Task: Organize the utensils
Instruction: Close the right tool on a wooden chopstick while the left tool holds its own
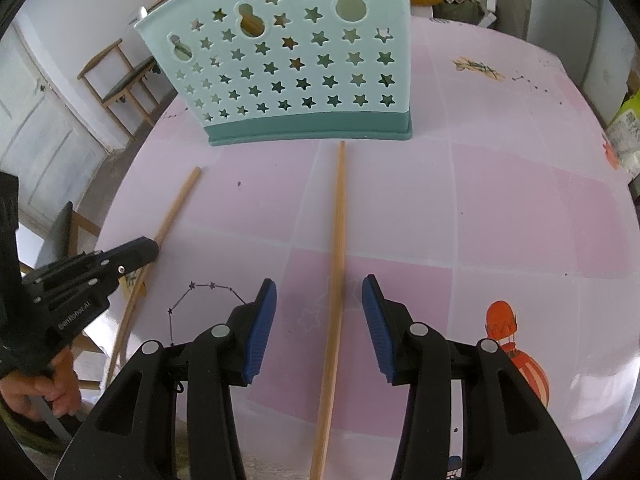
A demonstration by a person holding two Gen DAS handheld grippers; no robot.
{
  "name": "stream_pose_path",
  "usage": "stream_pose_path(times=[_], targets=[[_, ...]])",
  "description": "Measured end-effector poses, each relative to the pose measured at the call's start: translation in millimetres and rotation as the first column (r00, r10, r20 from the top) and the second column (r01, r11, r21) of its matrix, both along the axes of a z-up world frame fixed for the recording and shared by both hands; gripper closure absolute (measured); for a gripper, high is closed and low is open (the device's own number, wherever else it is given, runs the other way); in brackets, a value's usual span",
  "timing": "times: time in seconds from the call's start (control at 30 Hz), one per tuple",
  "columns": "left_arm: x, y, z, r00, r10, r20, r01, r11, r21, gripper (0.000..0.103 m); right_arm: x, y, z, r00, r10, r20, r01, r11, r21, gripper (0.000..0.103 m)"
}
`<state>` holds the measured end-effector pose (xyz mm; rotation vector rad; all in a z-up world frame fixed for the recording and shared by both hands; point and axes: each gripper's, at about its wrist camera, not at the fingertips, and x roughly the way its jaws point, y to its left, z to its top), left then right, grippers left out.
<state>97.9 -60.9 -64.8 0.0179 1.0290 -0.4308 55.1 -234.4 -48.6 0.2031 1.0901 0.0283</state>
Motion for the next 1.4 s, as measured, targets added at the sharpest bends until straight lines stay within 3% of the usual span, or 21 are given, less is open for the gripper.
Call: stream_pose_path(times=[0.47,1.13,1.4], targets=[[0,-3,1,1.0,0.008,0.003,-0.008,1.0,0.018,0.098,-8,17,-1,0.999,0.035,0.02,-0.032,0.99,-0.139,0.076],[1,1,0,1.0,0.004,-0.004,-0.005,1.0,-0.007,0.098,-7,19,-1,0.999,0.038,0.005,-0.037,0.99,-0.139,0.079],[1,1,-1,1.0,0.004,-0.004,-0.004,1.0,-0.01,0.098,-7,21,0,0.999,0.04,0.004,-0.039,0.991,-0.124,0.09]])
